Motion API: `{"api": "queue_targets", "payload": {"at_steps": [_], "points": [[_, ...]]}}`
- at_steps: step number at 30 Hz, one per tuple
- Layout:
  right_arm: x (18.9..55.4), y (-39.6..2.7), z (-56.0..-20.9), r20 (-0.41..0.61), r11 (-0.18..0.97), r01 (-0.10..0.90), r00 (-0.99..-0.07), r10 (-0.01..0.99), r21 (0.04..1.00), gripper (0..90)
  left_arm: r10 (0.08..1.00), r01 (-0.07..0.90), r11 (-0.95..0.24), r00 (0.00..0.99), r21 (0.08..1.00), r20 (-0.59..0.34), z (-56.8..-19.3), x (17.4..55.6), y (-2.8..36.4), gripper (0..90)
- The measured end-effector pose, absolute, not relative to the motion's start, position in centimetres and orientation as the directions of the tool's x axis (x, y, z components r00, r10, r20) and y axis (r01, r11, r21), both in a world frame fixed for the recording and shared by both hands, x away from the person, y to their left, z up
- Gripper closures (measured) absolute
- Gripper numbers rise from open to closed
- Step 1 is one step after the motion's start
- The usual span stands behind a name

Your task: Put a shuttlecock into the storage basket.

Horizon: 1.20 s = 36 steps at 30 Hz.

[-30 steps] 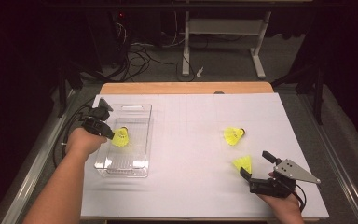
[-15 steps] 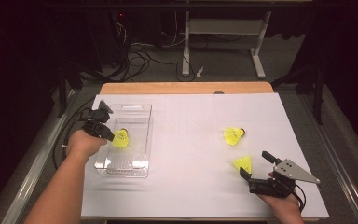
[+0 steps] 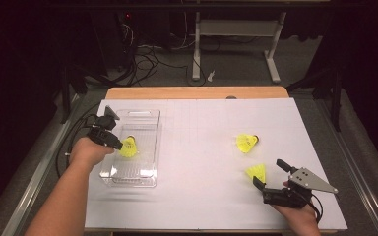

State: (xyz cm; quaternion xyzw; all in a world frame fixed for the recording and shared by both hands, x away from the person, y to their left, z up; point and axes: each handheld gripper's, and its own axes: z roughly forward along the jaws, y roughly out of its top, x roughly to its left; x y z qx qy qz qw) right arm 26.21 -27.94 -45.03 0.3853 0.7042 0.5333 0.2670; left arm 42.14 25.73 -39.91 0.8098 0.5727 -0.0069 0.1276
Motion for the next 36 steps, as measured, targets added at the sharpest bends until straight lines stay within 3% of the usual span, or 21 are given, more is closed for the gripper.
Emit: {"api": "queue_targets", "payload": {"at_steps": [14, 36], "points": [[26.2, -27.9, -45.0, 0.035, 0.132, 0.255, -0.561, 0.827, 0.958, 0.6, 0.904, 0.917, -0.362, 0.389, 0.167, -0.175, -39.7, 41.9, 24.6, 50.4], [26.1, -27.9, -44.9, 0.032, 0.134, 0.252, -0.560, 0.828, 0.958, 0.6, 0.886, 0.899, -0.407, 0.432, 0.164, -0.168, -37.1, 40.0, 24.1, 34.7]]}}
